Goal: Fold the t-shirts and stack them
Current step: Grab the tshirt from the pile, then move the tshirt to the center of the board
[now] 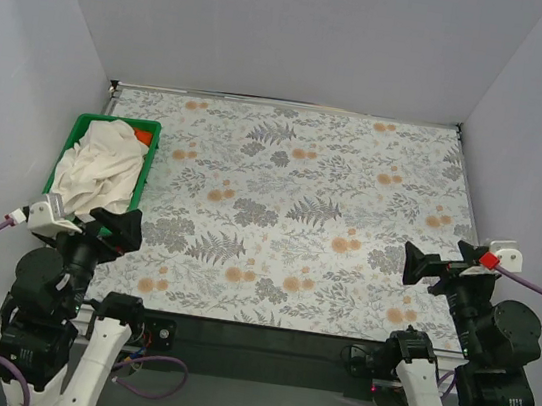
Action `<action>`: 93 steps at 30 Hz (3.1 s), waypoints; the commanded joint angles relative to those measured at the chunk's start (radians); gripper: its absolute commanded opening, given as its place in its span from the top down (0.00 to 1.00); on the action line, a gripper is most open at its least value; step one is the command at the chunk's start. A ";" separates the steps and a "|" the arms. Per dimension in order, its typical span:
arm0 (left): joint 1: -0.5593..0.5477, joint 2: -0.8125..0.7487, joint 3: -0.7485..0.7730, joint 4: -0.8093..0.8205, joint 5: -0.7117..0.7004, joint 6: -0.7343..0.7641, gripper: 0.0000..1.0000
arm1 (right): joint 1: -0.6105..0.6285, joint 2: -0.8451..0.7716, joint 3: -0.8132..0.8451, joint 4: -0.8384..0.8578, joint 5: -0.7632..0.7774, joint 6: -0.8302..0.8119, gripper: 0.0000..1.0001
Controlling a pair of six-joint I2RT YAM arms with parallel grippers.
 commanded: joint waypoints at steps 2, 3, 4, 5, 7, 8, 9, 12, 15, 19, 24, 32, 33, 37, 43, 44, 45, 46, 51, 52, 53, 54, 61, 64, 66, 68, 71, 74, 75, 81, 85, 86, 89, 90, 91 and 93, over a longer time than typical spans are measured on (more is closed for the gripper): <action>0.006 0.080 -0.040 0.011 -0.009 -0.021 0.03 | 0.006 0.016 -0.030 0.028 -0.001 0.026 0.02; 0.006 0.098 -0.051 0.015 -0.009 -0.029 0.03 | 0.006 0.022 -0.032 0.027 -0.009 0.034 0.02; 0.006 0.141 -0.057 0.028 -0.009 -0.038 0.03 | 0.006 0.027 -0.033 0.024 -0.015 0.045 0.02; 0.007 0.169 -0.060 0.031 0.007 -0.056 0.03 | 0.006 0.041 -0.032 0.022 -0.015 0.048 0.02; 0.007 0.247 -0.062 0.032 0.010 -0.076 0.02 | 0.006 0.052 -0.033 0.025 -0.060 0.052 0.02; 0.007 0.314 -0.065 0.037 0.008 -0.121 0.02 | 0.010 0.059 -0.033 0.027 -0.066 0.060 0.02; 0.007 0.350 -0.069 0.048 0.019 -0.141 0.02 | 0.015 0.064 -0.033 0.027 -0.074 0.065 0.02; 0.006 0.465 -0.077 0.118 0.021 -0.213 0.02 | 0.041 0.075 -0.045 0.024 -0.075 0.086 0.02; 0.007 0.584 -0.078 0.161 -0.042 -0.271 0.02 | 0.079 0.085 -0.053 0.027 -0.074 0.109 0.02; 0.009 0.759 -0.039 0.242 -0.217 -0.283 0.02 | 0.148 0.116 -0.047 0.034 -0.106 0.143 0.02; 0.067 0.979 0.096 0.245 -0.320 -0.311 0.02 | 0.205 0.133 -0.036 0.030 -0.143 0.132 0.02; 0.271 1.184 0.139 0.305 -0.360 -0.325 0.02 | 0.205 0.189 -0.025 0.027 -0.184 0.106 0.02; 0.297 1.190 0.133 0.308 -0.383 -0.337 0.02 | 0.204 0.206 -0.018 0.024 -0.190 0.106 0.02; 0.354 1.209 0.066 0.408 -0.384 -0.354 0.02 | 0.205 0.262 0.008 0.027 -0.250 0.088 0.02; 0.380 1.318 0.070 0.472 -0.366 -0.317 0.04 | 0.205 0.312 0.011 0.030 -0.235 0.098 0.02; 0.380 1.328 0.073 0.483 -0.367 -0.307 0.06 | 0.205 0.309 0.005 0.031 -0.230 0.106 0.02; 0.380 1.335 0.072 0.494 -0.369 -0.294 0.17 | 0.204 0.309 -0.001 0.034 -0.226 0.117 0.02; 0.380 1.338 0.069 0.520 -0.371 -0.281 0.26 | 0.205 0.305 -0.007 0.044 -0.226 0.134 0.02; 0.379 1.319 0.058 0.595 -0.368 -0.184 0.94 | 0.205 0.277 -0.044 0.059 -0.206 0.164 0.02; 0.380 1.310 0.079 0.594 -0.366 -0.161 1.00 | 0.205 0.270 -0.044 0.061 -0.195 0.172 0.02; 0.377 1.289 0.092 0.594 -0.363 -0.126 1.00 | 0.205 0.265 -0.041 0.061 -0.184 0.181 0.02; 0.374 1.272 0.102 0.595 -0.363 -0.110 1.00 | 0.204 0.265 -0.033 0.061 -0.170 0.183 0.02; 0.230 1.200 0.280 0.551 -0.300 -0.011 1.00 | 0.205 0.315 -0.007 0.083 -0.106 0.175 0.02; 0.118 1.209 0.403 0.497 -0.317 0.017 1.00 | 0.205 0.375 0.027 0.103 -0.126 0.148 0.02; 0.020 1.210 0.500 0.473 -0.305 0.011 1.00 | 0.204 0.423 0.048 0.107 -0.129 0.134 0.02; -0.096 1.220 0.564 0.469 -0.294 0.022 1.00 | 0.204 0.452 0.077 0.107 -0.135 0.128 0.02; -0.256 1.275 0.699 0.457 -0.228 0.034 1.00 | 0.204 0.493 0.096 0.116 -0.131 0.125 0.02; -0.420 1.361 0.857 0.434 -0.184 0.055 1.00 | 0.204 0.513 0.113 0.122 -0.111 0.128 0.02; -0.462 1.382 0.930 0.424 -0.179 0.066 1.00 | 0.205 0.513 0.113 0.123 -0.109 0.128 0.02; -0.660 1.479 1.026 0.419 -0.060 0.046 1.00 | 0.205 0.480 0.102 0.133 -0.100 0.123 0.02; -0.680 1.456 0.873 0.479 -0.025 0.025 1.00 | 0.204 0.449 0.064 0.134 -0.086 0.132 0.02; -0.680 1.445 0.763 0.500 -0.045 0.025 0.90 | 0.204 0.444 0.057 0.133 -0.084 0.137 0.02; -0.631 1.413 0.600 0.590 -0.088 -0.020 0.50 | 0.204 0.441 0.024 0.127 -0.092 0.152 0.02; -0.605 1.411 0.508 0.609 -0.084 -0.041 0.45 | 0.204 0.450 0.019 0.125 -0.115 0.151 0.02; -0.576 1.417 0.473 0.605 -0.064 -0.103 0.42 | 0.204 0.457 0.015 0.123 -0.120 0.158 0.02; -0.475 1.421 0.390 0.553 0.005 -0.159 0.35 | 0.204 0.486 0.005 0.114 -0.137 0.164 0.02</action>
